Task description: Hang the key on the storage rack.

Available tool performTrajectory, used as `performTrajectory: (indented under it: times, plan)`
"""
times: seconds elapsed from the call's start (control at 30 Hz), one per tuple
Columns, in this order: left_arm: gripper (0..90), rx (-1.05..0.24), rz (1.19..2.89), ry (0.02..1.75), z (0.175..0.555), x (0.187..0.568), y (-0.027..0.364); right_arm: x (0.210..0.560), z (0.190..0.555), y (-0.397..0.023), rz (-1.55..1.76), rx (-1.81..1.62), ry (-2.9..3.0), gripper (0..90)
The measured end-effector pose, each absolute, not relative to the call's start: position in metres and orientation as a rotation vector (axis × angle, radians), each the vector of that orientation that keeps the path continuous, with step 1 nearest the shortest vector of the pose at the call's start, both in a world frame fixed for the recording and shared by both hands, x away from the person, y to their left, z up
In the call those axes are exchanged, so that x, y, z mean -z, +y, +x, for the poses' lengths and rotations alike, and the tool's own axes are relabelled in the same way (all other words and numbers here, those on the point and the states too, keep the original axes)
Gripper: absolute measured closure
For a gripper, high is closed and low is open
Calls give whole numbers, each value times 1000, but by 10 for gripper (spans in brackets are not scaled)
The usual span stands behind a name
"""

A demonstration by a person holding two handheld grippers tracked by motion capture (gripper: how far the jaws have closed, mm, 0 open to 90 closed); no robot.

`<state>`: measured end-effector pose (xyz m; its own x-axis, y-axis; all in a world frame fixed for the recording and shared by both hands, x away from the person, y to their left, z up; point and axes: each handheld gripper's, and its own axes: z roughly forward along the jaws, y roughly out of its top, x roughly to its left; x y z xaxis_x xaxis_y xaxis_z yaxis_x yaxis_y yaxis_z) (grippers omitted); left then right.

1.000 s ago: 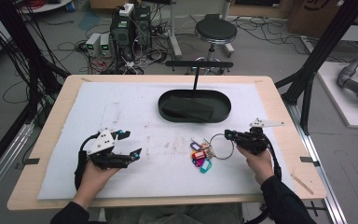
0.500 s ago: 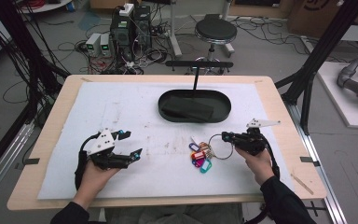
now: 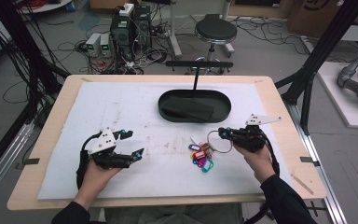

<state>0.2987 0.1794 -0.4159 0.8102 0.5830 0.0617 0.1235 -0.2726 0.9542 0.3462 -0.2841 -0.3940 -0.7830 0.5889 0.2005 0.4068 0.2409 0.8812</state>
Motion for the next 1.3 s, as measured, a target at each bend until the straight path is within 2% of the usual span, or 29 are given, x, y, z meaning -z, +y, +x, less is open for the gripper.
performTrajectory:
  times: [0.73,1.3]
  plan:
    - [235,-463,1816,501,301,410,166,350,341,-282,775,-1650,2319,879]
    - [235,-461,1811,510,301,411,171,324,358,-295,751,-1676,2245,879]
